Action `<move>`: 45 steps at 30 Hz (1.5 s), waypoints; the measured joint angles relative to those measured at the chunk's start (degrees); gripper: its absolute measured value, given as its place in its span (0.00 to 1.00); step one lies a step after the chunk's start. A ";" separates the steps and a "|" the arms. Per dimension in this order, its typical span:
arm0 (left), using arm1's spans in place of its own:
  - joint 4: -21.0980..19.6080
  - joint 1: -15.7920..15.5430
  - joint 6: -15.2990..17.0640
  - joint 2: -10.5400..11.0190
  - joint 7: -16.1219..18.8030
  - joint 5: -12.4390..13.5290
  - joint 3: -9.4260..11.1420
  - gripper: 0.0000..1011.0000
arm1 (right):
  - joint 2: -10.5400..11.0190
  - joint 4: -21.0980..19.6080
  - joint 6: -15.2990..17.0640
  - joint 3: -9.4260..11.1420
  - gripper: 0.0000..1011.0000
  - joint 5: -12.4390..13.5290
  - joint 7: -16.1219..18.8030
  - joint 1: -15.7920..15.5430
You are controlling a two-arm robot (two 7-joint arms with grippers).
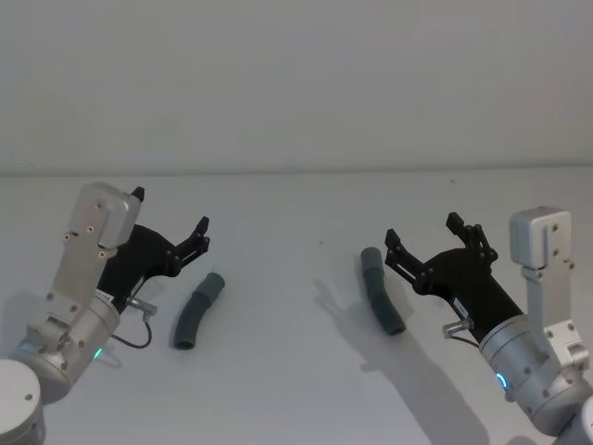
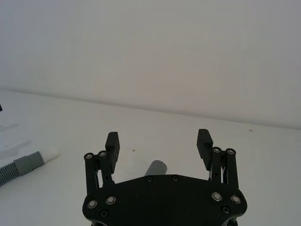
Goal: Use both hands to pick up one end of the pipe from the table, align the ends, and insert them.
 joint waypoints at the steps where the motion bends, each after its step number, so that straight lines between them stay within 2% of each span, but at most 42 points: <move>1: 0.00 0.00 0.00 0.00 0.00 0.00 0.00 0.99 | 0.00 0.00 0.00 0.00 0.99 0.00 0.00 0.00; 31: 0.00 0.00 0.09 -0.08 -0.03 0.00 -0.04 0.99 | 0.00 0.00 0.00 0.00 0.99 0.00 0.00 0.00; 37: -0.22 -0.05 1.82 -0.59 -0.05 -0.21 -0.08 0.99 | -0.01 0.00 0.00 0.00 0.99 0.00 0.00 0.00; 45: -1.79 -0.37 7.45 -2.20 1.75 0.26 0.50 0.99 | -0.01 0.00 0.00 0.00 0.99 0.00 0.00 0.00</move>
